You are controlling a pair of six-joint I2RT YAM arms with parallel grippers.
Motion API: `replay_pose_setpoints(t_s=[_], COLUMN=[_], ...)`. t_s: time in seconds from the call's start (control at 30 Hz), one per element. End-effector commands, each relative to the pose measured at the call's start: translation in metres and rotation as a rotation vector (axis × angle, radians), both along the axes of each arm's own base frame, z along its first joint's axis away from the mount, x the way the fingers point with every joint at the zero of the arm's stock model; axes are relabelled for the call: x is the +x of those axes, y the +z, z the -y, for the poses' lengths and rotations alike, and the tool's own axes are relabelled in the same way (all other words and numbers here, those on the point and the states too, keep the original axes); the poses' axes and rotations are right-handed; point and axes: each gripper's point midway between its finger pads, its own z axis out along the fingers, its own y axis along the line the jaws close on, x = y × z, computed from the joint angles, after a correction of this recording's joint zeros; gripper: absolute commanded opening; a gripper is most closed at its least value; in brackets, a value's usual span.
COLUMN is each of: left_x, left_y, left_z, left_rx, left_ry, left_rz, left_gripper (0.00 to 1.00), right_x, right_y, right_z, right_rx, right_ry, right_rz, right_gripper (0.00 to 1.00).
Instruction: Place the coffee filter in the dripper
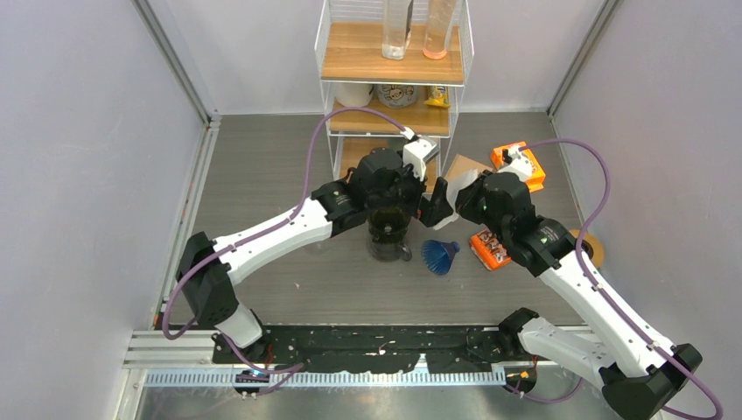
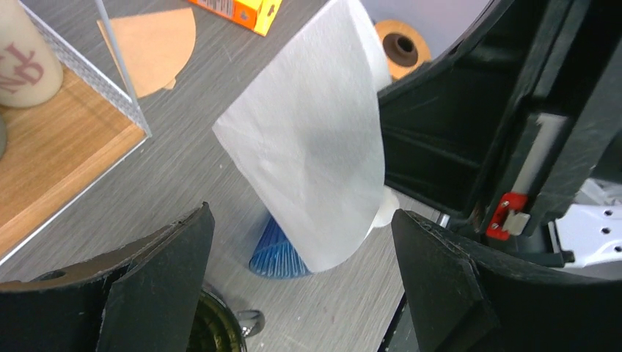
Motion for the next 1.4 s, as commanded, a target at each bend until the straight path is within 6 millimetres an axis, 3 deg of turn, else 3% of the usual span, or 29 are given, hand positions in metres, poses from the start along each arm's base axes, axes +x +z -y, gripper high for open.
replay_pose_setpoints(t_s=[0.0, 0.3, 0.43, 0.7, 1.1, 1.37], left_x=[0.004, 0.003, 0.014, 0.03, 0.061, 0.064], left_y=[0.039, 0.013, 0.011, 0.011, 0.013, 0.016], left_z=[0.014, 0.015, 0.008, -0.002, -0.037, -0.047], left_rx=[-0.14, -0.045, -0.025, -0.007, 0.076, 0.104], left_ry=[-0.007, -0.055, 0.02, 0.139, 0.387, 0.419], left_rz=[0.046, 0.063, 0.085, 0.086, 0.159, 0.183], left_gripper=[1.0, 1.0, 1.0, 1.0, 1.0, 1.0], right_x=[0.003, 0.004, 0.004, 0.001, 0.0, 0.002], right_y=[0.016, 0.014, 0.013, 0.009, 0.0, -0.002], right_z=[-0.002, -0.005, -0.009, -0.01, -0.009, -0.005], right_rx=[0.041, 0.059, 0.07, 0.038, -0.027, -0.067], right_ry=[-0.02, -0.017, -0.001, 0.032, 0.074, 0.077], right_rz=[0.02, 0.018, 0.018, 0.017, 0.023, 0.032], right_gripper=[0.05, 0.05, 0.05, 0.05, 0.05, 0.05])
